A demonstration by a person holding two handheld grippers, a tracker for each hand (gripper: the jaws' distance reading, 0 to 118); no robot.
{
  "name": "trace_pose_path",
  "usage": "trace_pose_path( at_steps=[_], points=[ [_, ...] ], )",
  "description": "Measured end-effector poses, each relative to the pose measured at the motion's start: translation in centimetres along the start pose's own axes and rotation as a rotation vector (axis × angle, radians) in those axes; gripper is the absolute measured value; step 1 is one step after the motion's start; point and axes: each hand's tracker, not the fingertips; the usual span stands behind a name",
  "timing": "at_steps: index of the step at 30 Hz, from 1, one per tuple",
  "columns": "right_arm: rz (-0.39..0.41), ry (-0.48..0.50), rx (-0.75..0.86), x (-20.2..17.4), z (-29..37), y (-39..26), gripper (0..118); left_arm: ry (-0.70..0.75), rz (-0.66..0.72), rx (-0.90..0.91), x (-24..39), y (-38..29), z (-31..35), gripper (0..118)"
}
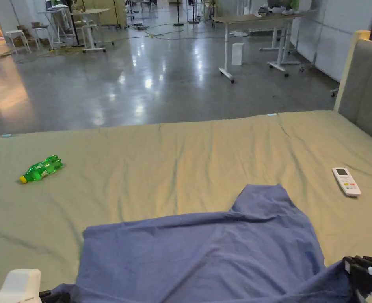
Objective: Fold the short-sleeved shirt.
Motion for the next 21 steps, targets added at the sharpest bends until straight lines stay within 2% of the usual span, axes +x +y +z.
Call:
trace_pose_path(
  at_steps=[5,7,10,13,14,15,16,17,19,21],
  points=[
    [-0.01,-0.004,-0.081,0.9,-8.6,3.5,4,0.012,0.046,-0.095,-1.2,3.1,-7.1,5],
    [0.033,-0.039,-0.111,0.2,-10.3,3.7,4,0.028,0.065,-0.116,-1.3,3.3,-9.2,5],
    [0.062,-0.058,-0.153,-0.5,-11.8,3.2,4,0.022,0.098,-0.182,-1.2,2.9,-9.9,5],
    [0.042,-0.086,-0.202,-0.3,-13.3,2.2,11,0.013,0.133,-0.169,-1.4,1.9,-10.4,11],
    [0.023,-0.082,-0.208,0.3,-14.2,1.6,21,-0.018,0.125,-0.135,-1.4,1.3,-10.0,19],
    [0.002,-0.069,-0.217,0.7,-14.2,1.4,46,-0.028,0.12,-0.113,-1.4,1.0,-9.6,39],
    [-0.01,-0.057,-0.201,1.1,-13.6,1.2,65,-0.023,0.124,-0.101,-1.2,1.1,-8.4,69],
    [-0.002,-0.054,-0.163,1.3,-12.7,1.2,62,-0.02,0.115,-0.077,-2.5,1.2,-8.4,81],
    [0.014,-0.063,-0.081,1.7,-10.3,1.6,58,0.005,0.068,-0.004,-2.3,1.9,-5.4,81],
    [0.0,-0.004,0.015,2.0,-6.7,2.3,58,0.004,-0.026,0.101,-2.4,2.6,-2.3,81]
  ],
)
